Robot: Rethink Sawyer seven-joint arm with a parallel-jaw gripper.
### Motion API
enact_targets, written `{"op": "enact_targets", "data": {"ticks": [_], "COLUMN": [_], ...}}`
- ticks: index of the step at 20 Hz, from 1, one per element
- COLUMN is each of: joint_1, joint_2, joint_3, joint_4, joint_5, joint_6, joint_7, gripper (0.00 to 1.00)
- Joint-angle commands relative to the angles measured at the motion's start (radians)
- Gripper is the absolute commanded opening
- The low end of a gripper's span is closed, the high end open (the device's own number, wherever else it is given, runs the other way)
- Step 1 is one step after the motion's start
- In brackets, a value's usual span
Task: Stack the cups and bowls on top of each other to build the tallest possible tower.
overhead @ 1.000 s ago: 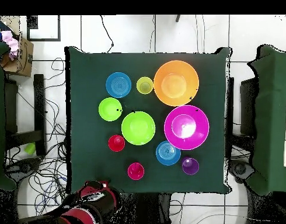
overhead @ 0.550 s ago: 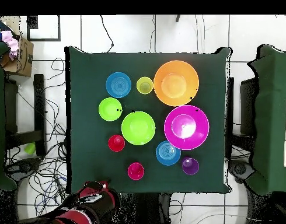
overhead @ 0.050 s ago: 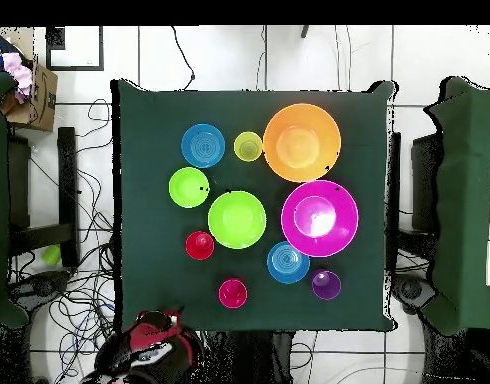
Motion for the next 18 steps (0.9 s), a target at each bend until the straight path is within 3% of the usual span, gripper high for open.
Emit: {"op": "enact_targets", "data": {"ticks": [1,5,9,18], "joint_1": [0.060,0.112,0.111,0.135], "joint_2": [-0.198,-0.166,-0.039,0.038], "joint_3": [0.052,0.046,0.048,0.039], "joint_4": [0.170,0.227,0.203,0.184], "joint_5": [0.051,0.071,0.043,0.033], "joint_6": [0.158,0.059,-0.115,-0.200], "joint_7": [0.221,0.276,0.308,0.349], "gripper": [1.00,1.00,1.00,1.00]}}
